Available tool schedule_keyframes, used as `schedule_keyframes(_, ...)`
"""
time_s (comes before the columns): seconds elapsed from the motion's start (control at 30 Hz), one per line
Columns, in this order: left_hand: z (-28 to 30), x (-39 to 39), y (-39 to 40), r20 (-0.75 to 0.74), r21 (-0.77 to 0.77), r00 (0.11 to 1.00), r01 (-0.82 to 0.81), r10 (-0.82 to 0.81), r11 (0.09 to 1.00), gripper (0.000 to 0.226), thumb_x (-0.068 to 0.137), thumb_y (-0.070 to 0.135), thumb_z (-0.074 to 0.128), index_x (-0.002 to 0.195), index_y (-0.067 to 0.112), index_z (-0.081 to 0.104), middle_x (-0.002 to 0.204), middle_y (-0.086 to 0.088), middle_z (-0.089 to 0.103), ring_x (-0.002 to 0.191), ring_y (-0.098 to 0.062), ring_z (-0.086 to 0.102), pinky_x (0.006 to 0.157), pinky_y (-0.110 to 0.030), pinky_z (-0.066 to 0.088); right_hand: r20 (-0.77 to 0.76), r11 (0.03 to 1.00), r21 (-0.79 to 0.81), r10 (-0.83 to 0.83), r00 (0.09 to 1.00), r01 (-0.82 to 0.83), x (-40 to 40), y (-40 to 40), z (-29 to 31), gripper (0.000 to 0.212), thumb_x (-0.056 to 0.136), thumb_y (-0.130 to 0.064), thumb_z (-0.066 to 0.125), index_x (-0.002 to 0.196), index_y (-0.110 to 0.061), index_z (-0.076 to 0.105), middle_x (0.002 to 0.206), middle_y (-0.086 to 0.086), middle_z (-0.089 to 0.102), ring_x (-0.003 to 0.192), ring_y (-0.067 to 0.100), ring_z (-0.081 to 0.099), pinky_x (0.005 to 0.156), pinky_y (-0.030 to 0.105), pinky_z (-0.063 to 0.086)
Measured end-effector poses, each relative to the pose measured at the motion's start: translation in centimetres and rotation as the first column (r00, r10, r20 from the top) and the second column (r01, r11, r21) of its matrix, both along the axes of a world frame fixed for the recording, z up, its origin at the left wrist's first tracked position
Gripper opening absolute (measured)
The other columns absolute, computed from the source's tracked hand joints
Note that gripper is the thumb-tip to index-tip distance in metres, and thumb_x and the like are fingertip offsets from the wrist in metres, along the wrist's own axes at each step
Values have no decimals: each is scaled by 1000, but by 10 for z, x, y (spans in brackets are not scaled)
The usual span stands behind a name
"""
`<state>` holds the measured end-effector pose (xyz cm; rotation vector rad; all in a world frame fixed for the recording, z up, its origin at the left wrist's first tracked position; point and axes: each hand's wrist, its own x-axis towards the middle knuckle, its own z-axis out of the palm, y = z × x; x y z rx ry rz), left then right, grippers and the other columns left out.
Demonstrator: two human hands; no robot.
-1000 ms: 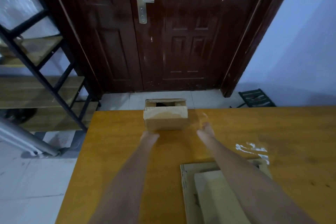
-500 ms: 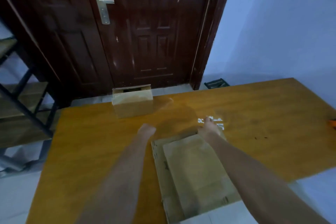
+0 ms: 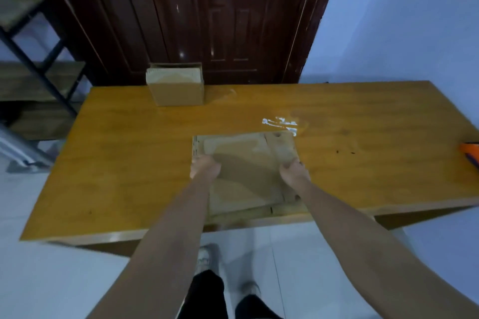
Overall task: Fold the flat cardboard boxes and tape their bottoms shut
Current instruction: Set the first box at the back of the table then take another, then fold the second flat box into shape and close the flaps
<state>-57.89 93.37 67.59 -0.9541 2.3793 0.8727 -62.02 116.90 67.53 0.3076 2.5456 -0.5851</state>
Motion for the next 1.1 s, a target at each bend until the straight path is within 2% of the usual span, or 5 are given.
schedule_keyframes(0.23,-21,10,-4,-14,119,1000,-4,6,993,54,94,38,49,136,4,43,134,-19,49,116,-34,53,93,-45,48,12,998,-20,-53,999,53,1,14,0,74,94,-46,47,149,-9,16,150,14,29,135,36,31,108,44,34)
schedule_keyframes(0.5,-23,-2,7,35,32,999,-10,9,999,78,95,43,48,150,2,11,141,-18,42,113,-34,56,80,-40,51,84,990,-26,-133,988,135,-14,5,-4,103,76,-64,64,149,-9,17,150,14,30,138,34,29,111,46,30)
schedule_keyframes(0.63,-25,-10,10,41,49,996,-78,76,996,81,93,46,51,148,2,11,141,-16,39,111,-33,56,76,-39,52,105,993,17,-115,988,113,-17,4,-4,111,73,-68,63,150,-8,10,154,15,21,141,34,21,113,46,26)
schedule_keyframes(0.77,-19,-15,14,36,-8,999,-16,17,1000,93,89,50,56,148,-1,5,151,-20,23,126,-35,43,94,-42,46,117,993,20,-121,986,119,-15,7,-2,119,66,-70,68,150,-10,9,153,17,20,140,37,20,112,48,27)
schedule_keyframes(1.1,-4,-57,39,-54,-12,983,177,-178,984,98,81,56,63,146,-2,18,150,-19,28,138,-34,27,104,-44,37,97,948,13,-317,943,317,-3,49,16,118,56,-79,67,143,-10,28,148,13,31,139,34,19,111,46,25)
